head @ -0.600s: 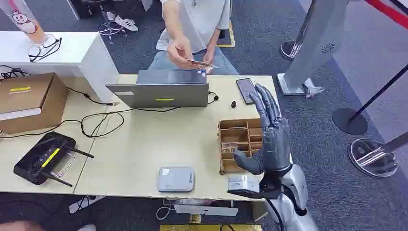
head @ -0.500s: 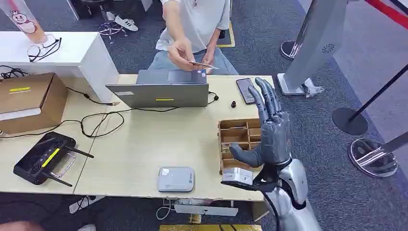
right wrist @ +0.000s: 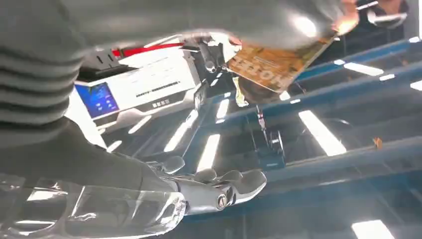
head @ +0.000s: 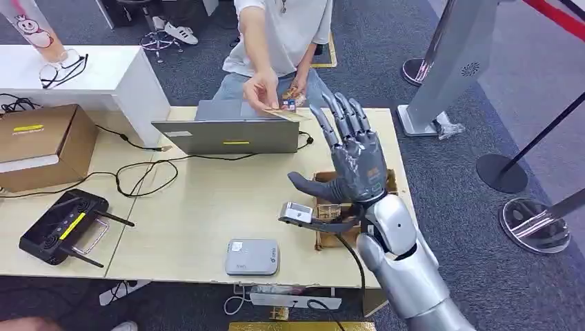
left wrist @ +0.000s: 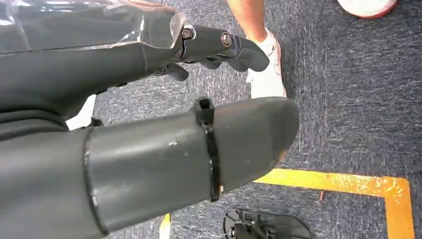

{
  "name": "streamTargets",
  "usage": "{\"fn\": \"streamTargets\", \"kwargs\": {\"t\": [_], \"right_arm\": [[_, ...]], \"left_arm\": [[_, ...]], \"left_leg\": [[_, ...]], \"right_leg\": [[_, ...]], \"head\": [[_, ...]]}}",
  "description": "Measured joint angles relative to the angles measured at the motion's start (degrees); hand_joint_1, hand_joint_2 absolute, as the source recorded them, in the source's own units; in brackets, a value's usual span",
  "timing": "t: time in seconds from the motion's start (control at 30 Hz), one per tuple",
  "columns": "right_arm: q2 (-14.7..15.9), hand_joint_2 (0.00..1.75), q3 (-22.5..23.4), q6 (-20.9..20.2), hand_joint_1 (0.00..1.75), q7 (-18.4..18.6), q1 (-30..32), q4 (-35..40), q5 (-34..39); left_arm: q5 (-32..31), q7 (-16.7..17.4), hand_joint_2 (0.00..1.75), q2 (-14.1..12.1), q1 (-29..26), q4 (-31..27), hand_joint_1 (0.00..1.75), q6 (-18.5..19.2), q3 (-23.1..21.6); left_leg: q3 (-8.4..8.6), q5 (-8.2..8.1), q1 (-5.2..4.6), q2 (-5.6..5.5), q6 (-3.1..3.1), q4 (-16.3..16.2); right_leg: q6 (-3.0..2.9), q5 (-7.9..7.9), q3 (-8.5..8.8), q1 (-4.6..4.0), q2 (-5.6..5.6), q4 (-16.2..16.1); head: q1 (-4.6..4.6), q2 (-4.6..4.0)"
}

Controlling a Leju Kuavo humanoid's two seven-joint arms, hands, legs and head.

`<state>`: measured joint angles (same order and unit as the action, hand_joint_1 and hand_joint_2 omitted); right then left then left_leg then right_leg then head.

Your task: Pass the card to the sensor for recognition and then transmit it.

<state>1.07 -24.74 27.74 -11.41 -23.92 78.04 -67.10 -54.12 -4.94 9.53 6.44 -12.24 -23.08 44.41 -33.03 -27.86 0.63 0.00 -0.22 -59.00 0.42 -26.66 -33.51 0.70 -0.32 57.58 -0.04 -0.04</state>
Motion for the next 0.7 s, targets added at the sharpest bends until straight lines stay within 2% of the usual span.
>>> {"fn": "streamTargets", "kwargs": {"t": [0.27,0.7], "right_arm": [[0.0,1.75,-2.5,0.0,0.00,3.7,-3.4,-6.1,-5.1],[-0.7,1.75,-4.2,-0.1,0.00,5.0,-5.2,-10.0,-6.6]], "left_arm": [[-0.2,0.1,0.00,0.0,0.1,0.0,0.00,0.0,-0.1],[0.0,0.2,0.00,0.0,0.1,0.0,0.00,-0.3,-0.1]], "left_leg": [[-0.02,0.00,0.00,-0.02,0.00,0.0],[-0.02,0.00,0.00,-0.02,0.00,0.0]], "right_leg": [[0.00,0.00,-0.01,0.00,-0.01,0.0],[0.00,0.00,-0.01,0.00,-0.01,0.0]], "head": [[-0.02,0.00],[-0.02,0.00]]}}
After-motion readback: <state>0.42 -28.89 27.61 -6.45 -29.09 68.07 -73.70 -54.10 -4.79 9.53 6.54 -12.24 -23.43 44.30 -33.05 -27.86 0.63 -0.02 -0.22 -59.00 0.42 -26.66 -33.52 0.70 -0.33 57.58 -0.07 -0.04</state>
